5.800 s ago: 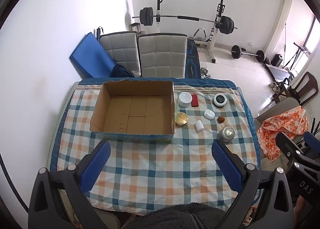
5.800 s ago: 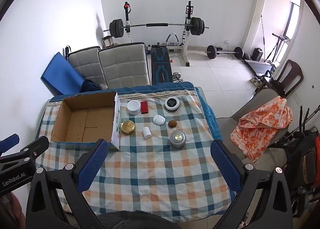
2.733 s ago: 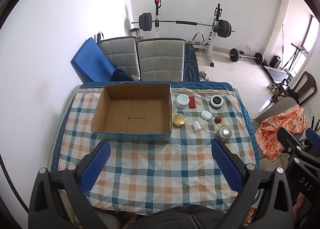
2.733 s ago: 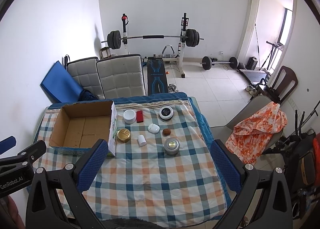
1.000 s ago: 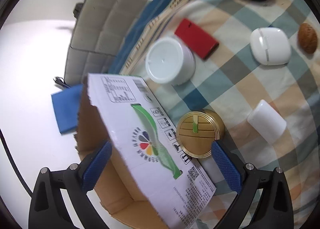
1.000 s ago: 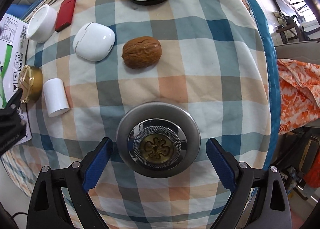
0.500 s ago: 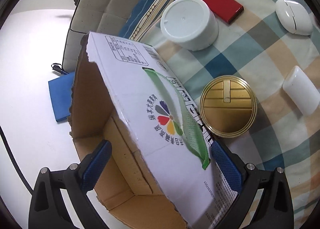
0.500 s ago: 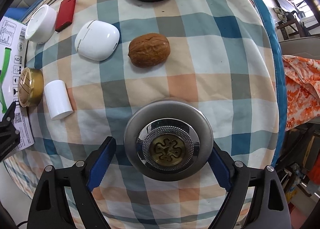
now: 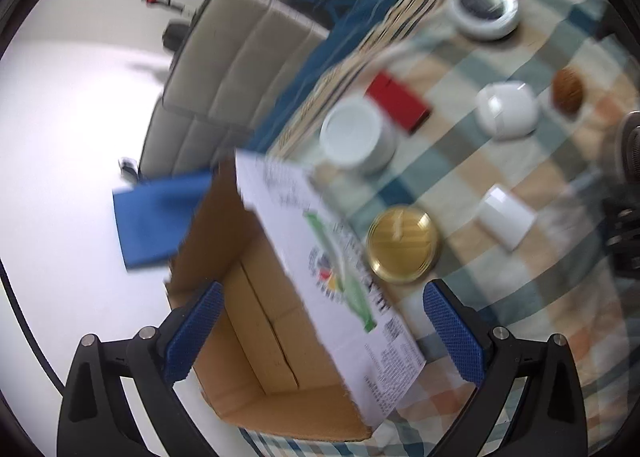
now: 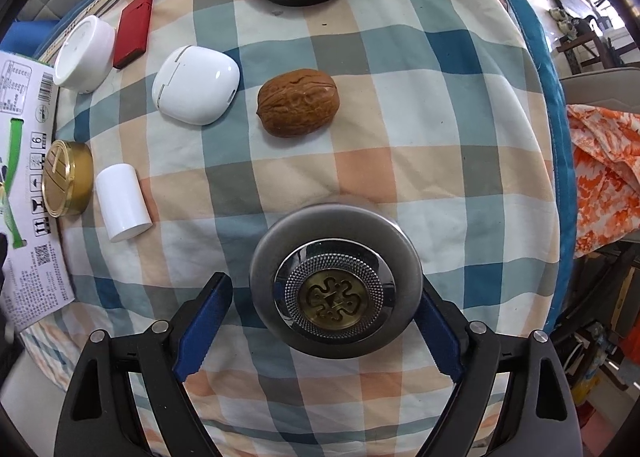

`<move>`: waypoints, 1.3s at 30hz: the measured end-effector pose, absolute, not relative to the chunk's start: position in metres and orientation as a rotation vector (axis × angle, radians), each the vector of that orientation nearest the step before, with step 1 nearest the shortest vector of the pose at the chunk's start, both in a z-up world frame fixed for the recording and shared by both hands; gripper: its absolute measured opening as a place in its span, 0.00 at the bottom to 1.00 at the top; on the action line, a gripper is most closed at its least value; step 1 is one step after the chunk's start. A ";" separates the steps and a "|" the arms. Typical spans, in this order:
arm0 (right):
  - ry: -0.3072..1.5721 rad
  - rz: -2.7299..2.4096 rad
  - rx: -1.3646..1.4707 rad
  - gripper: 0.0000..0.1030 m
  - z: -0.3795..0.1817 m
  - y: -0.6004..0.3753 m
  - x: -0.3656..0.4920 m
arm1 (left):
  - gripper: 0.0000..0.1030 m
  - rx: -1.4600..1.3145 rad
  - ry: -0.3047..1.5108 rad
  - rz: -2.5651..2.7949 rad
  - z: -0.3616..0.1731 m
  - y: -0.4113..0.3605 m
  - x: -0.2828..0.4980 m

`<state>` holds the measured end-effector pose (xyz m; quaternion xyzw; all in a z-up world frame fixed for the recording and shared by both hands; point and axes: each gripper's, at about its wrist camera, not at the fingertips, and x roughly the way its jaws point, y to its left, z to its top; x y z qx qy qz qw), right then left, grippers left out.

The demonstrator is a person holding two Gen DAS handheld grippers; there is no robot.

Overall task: Organize rigid objects
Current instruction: 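Move the right tool to the silver puck light and grasp it while the left tool approaches the gold tin, then close the left gripper on the gold round tin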

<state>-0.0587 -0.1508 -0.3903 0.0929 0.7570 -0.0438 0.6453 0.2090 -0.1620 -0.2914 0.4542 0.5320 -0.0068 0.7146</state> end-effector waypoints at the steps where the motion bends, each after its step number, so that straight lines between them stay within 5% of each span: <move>1: 1.730 -0.090 0.218 0.88 -0.389 -0.154 -0.058 | 1.00 1.033 1.163 -0.048 -0.293 -0.171 0.209; 15: 1.790 -0.016 0.226 0.88 -0.395 -0.175 -0.054 | 0.97 1.113 1.514 -0.250 -0.410 -0.186 0.258; 19: 1.796 -0.017 0.239 0.88 -0.396 -0.179 -0.055 | 0.76 0.995 1.608 -0.272 -0.415 -0.182 0.264; 21: 1.789 -0.021 0.262 0.88 -0.396 -0.182 -0.054 | 0.55 0.970 1.598 -0.232 -0.408 -0.182 0.266; 24: 1.781 -0.047 0.271 0.82 -0.397 -0.184 -0.053 | 0.50 0.818 1.634 -0.174 -0.398 -0.173 0.274; 26: 1.781 -0.074 0.259 0.75 -0.399 -0.187 -0.051 | 0.50 0.726 1.661 -0.160 -0.394 -0.167 0.273; 32: 1.802 -0.044 0.256 0.74 -0.398 -0.198 -0.055 | 0.50 0.696 1.631 -0.223 -0.388 -0.167 0.259; 36: 1.806 -0.043 0.234 0.73 -0.395 -0.199 -0.053 | 0.69 0.771 1.684 -0.197 -0.409 -0.164 0.255; 39: 1.805 -0.042 0.224 0.73 -0.395 -0.198 -0.056 | 0.71 0.768 1.701 -0.202 -0.410 -0.161 0.249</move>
